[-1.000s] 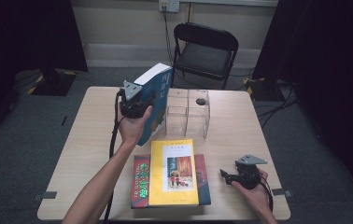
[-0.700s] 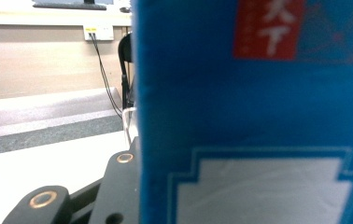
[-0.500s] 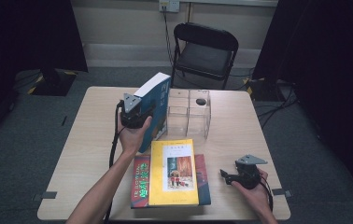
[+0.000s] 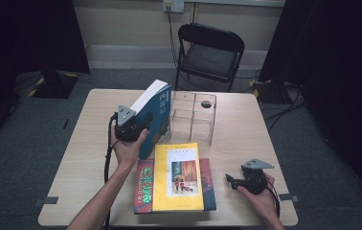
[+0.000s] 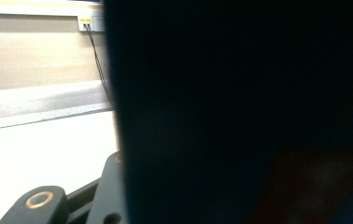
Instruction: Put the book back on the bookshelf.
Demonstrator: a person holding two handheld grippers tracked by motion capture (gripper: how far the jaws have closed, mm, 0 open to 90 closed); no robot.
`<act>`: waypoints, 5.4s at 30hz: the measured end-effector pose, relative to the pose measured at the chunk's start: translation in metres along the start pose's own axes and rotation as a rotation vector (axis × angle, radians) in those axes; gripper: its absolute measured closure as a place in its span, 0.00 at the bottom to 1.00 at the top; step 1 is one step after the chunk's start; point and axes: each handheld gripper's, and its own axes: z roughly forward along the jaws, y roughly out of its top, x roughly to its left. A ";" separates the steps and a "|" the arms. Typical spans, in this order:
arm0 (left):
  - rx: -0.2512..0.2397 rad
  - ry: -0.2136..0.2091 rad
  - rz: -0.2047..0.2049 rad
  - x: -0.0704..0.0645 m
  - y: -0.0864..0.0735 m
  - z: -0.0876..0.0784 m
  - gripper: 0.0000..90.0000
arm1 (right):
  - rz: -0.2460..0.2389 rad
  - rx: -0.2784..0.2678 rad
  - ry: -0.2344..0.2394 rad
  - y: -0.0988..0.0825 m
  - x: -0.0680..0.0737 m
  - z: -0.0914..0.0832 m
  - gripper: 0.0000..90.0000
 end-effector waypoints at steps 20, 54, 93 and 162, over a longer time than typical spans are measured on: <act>0.117 -0.088 0.013 0.001 0.024 -0.020 0.55 | 0.000 0.000 -0.001 0.000 0.000 0.000 0.26; 0.781 -0.152 0.008 0.009 0.127 0.016 0.59 | 0.001 0.000 -0.002 0.000 0.000 0.000 0.26; 0.922 -0.011 0.046 -0.007 0.125 0.051 0.68 | 0.001 0.000 0.003 0.000 0.000 0.000 0.25; 0.343 -0.065 -0.023 0.016 0.052 0.028 0.50 | -0.013 0.000 0.014 0.000 0.001 0.000 0.25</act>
